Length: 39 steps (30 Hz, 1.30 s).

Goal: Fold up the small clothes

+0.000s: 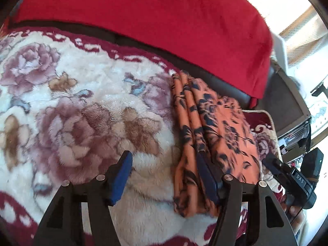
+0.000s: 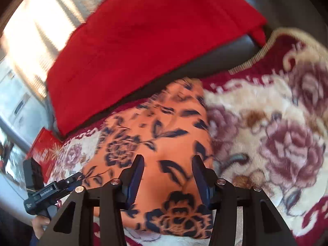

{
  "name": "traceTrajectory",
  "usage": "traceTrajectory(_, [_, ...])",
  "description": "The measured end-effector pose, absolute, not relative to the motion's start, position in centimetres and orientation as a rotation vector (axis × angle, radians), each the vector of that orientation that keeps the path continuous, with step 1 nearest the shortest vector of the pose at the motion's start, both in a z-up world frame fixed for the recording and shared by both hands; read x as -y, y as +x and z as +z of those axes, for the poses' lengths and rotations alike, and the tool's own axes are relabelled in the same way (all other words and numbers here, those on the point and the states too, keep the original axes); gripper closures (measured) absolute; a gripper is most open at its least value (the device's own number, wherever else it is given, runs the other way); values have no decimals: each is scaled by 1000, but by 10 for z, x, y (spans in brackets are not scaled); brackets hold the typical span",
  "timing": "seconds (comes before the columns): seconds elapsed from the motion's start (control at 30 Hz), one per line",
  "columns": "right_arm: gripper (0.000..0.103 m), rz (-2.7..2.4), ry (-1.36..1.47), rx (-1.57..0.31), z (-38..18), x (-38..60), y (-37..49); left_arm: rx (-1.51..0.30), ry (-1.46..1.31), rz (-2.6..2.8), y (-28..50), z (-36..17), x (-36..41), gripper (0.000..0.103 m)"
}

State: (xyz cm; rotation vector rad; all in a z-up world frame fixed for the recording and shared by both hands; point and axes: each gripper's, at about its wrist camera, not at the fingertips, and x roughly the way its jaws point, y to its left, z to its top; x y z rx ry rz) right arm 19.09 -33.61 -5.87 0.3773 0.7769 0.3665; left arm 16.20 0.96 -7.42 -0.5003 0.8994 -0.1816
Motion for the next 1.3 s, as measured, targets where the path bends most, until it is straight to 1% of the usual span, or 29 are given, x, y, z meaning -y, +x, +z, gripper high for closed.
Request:
traceTrajectory(0.03, [49, 386, 367, -750, -54, 333, 189, -880, -493, -197, 156, -67, -5, 37])
traceTrajectory(0.1, [34, 424, 366, -727, -44, 324, 190, -821, -461, -245, 143, -52, 10, 37])
traceTrajectory(0.17, [34, 461, 377, -741, -47, 315, 195, -792, -384, -261, 141, -45, 27, 34])
traceTrajectory(0.2, [32, 467, 390, -782, -59, 307, 202, -795, -330, -251, 138, -50, 32, 34])
traceTrajectory(0.23, [31, 484, 399, -853, -77, 298, 209, -829, -283, -219, 144, -61, 38, 34])
traceTrajectory(0.27, [31, 487, 398, -895, -86, 294, 209, -904, -276, -186, 151, -80, 38, 33])
traceTrajectory(0.3, [31, 470, 373, -867, -91, 289, 205, -951, -310, -181, 155, -93, 33, 33])
traceTrajectory(0.33, [31, 462, 350, -849, -87, 286, 200, -916, -345, -191, 153, -95, 28, 32])
traceTrajectory(0.5, [30, 455, 324, -813, -61, 287, 163, -911, -329, -154, 142, -70, 24, 32])
traceTrajectory(0.53, [27, 437, 302, -801, -58, 286, 153, -910, -326, -140, 136, -64, 24, 30])
traceTrajectory(0.57, [16, 426, 285, -798, -55, 284, 144, -894, -314, -117, 130, -58, 25, 28])
traceTrajectory(0.6, [10, 411, 257, -800, -54, 282, 132, -881, -303, -104, 126, -60, 28, 22])
traceTrajectory(0.63, [10, 399, 230, -804, -55, 280, 121, -854, -277, -82, 116, -53, 30, 16])
traceTrajectory(0.7, [9, 369, 174, -819, -57, 278, 103, -820, -244, -63, 105, -47, 32, 12])
traceTrajectory(0.77, [9, 345, 132, -847, -64, 275, 89, -790, -200, -40, 92, -39, 37, 11])
traceTrajectory(0.83, [7, 314, 89, -872, -67, 275, 73, -762, -159, -10, 77, -29, 41, 9])
traceTrajectory(0.87, [3, 299, 68, -866, -65, 276, 67, -747, -143, 4, 71, -24, 44, 8])
traceTrajectory(0.93, [2, 271, 36, -838, -62, 278, 56, -728, -112, 27, 62, -17, 47, 3])
traceTrajectory(1.03, [0, 229, -2, -791, -47, 283, 42, -702, -47, 48, 50, -7, 55, 2])
traceTrajectory(1.13, [0, 202, -21, -751, -35, 286, 36, -718, -16, 66, 46, -3, 61, 2])
traceTrajectory(1.3, [0, 187, -27, -759, -32, 288, 29, -697, 14, 55, 36, 5, 71, 2])
